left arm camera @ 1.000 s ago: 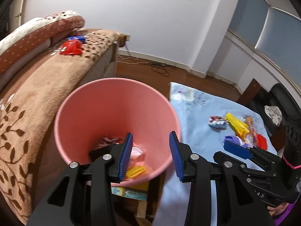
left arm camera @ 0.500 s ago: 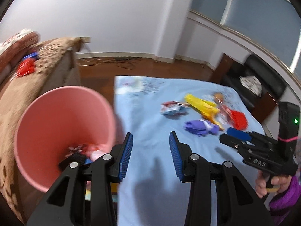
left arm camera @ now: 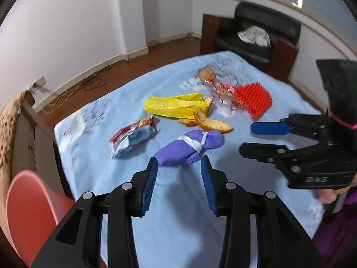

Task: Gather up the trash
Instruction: 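Close the left tool on the purple bag and lift it, then carry the purple bag toward the bucket with the left tool while the right tool grasps the orange peel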

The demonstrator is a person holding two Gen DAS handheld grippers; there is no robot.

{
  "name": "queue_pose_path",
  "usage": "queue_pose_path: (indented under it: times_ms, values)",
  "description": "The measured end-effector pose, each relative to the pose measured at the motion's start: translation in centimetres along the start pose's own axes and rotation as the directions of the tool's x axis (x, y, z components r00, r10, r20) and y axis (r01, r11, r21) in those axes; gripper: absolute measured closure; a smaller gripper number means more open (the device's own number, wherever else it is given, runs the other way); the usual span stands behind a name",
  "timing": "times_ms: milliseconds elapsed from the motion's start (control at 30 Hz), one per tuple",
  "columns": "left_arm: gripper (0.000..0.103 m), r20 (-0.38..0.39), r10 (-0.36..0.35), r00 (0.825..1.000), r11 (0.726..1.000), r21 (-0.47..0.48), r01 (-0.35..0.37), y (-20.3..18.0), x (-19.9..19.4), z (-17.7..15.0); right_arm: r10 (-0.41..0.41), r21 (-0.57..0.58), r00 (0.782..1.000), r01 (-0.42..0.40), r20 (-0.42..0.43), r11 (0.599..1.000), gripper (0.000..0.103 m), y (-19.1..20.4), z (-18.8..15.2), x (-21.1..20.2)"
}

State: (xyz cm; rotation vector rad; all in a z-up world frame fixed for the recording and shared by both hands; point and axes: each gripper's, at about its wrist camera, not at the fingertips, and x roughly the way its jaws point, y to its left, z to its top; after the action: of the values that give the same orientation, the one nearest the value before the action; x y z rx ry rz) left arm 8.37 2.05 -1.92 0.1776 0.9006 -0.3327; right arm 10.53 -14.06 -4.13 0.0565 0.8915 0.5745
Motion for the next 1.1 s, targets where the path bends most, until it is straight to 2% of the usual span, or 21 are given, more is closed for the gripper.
queue_pose_path:
  times_ms: [200, 300, 467, 633, 767, 1000, 1100]
  values:
    - [0.062, -0.039, -0.005, 0.999, 0.996, 0.084, 0.009, 0.2, 3.0, 1.4, 0.015, -0.005, 1.0, -0.015, -0.013, 1.0, 0.052, -0.4, 0.2, 0.3]
    - [0.062, -0.064, -0.034, 0.997, 0.995, 0.092, 0.04, 0.5, 4.1, 1.7, 0.017, -0.009, 1.0, -0.017, -0.022, 1.0, 0.05, -0.5, 0.2, 0.5]
    - [0.062, -0.066, -0.064, 0.996, 0.994, 0.08, 0.07, 0.6, 4.3, 1.3, 0.013, -0.015, 0.999, -0.014, -0.037, 1.0, 0.049, -0.6, 0.3, 1.1]
    - [0.062, -0.066, -0.034, 0.997, 0.991, 0.13, 0.042, 0.1, 4.5, 1.0, 0.015, -0.011, 0.999, -0.015, -0.044, 1.0, 0.049, -0.7, 0.3, 1.4]
    - [0.062, -0.054, -0.041, 0.998, 0.993, 0.109, 0.047, 0.2, 4.4, 0.9, 0.005, -0.025, 0.999, -0.006, -0.043, 1.0, 0.049, -0.7, 0.5, 1.6]
    - [0.083, -0.043, -0.035, 0.998, 0.995, 0.093, 0.039, 0.6, 3.4, 0.1, -0.008, -0.039, 0.999, 0.006, -0.04, 0.999, 0.049, -0.9, 1.2, 2.2]
    - [0.085, -0.028, -0.05, 0.998, 0.998, 0.038, 0.051, 0.9, 2.4, -0.4, -0.014, -0.052, 0.999, 0.012, -0.036, 0.999, 0.049, -0.7, 1.6, 2.5]
